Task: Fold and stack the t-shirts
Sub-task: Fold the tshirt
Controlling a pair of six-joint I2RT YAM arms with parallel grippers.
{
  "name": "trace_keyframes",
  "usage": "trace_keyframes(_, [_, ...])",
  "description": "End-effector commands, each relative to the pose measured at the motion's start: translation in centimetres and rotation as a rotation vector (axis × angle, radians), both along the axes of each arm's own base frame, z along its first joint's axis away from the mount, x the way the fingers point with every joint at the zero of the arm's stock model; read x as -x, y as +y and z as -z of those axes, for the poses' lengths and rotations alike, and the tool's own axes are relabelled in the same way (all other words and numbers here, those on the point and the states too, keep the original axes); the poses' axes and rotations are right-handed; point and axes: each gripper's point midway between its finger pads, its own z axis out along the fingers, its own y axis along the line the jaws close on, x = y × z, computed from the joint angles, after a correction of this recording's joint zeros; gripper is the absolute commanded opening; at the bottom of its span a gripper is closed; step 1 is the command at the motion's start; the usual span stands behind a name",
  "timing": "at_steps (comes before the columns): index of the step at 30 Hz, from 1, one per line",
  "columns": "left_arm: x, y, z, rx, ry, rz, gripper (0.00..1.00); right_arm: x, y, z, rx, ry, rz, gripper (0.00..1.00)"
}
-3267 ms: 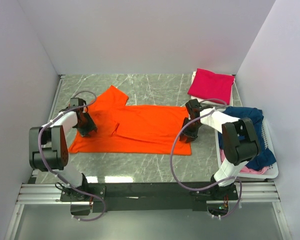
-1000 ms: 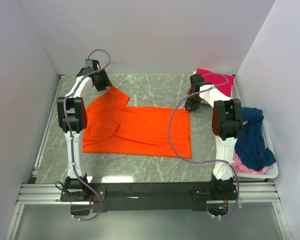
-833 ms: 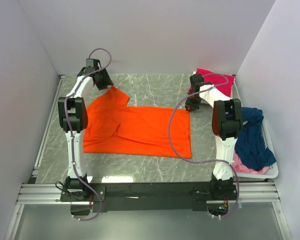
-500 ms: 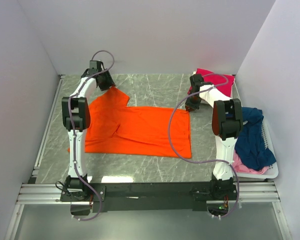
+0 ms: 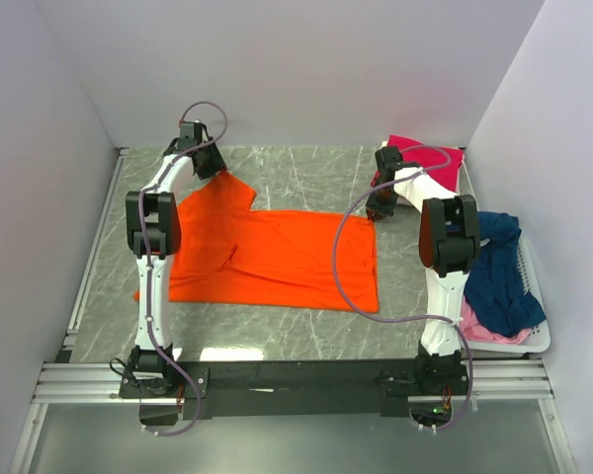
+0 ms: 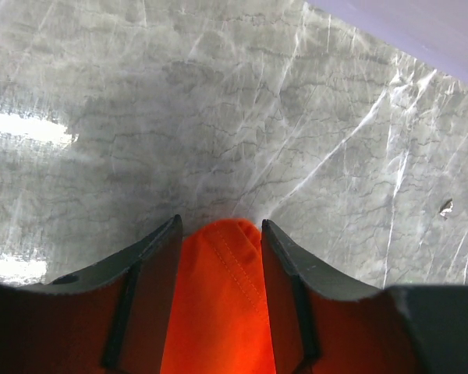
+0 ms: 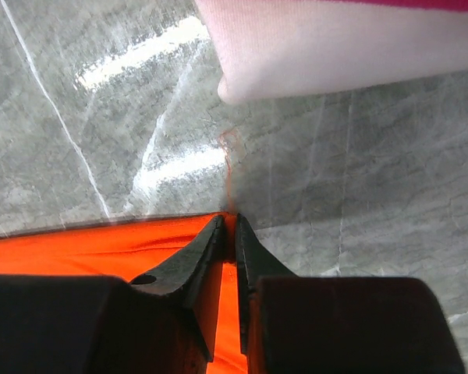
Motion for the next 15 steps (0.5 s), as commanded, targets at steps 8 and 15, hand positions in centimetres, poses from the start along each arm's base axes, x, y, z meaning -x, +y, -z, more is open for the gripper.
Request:
trace_keyframes(8, [-1.5, -1.2, -0.9, -0.017, -0.065, 0.023, 0.46, 0.0, 0.4, -0.3, -0.007, 0.024, -0.029, 0.17])
trace_keyframes(15, [-1.2, -0.7, 0.3, -0.048, -0.039, -0.001, 0.30, -0.2, 0.5, -0.1, -0.010, 0.026, -0.035, 0.16])
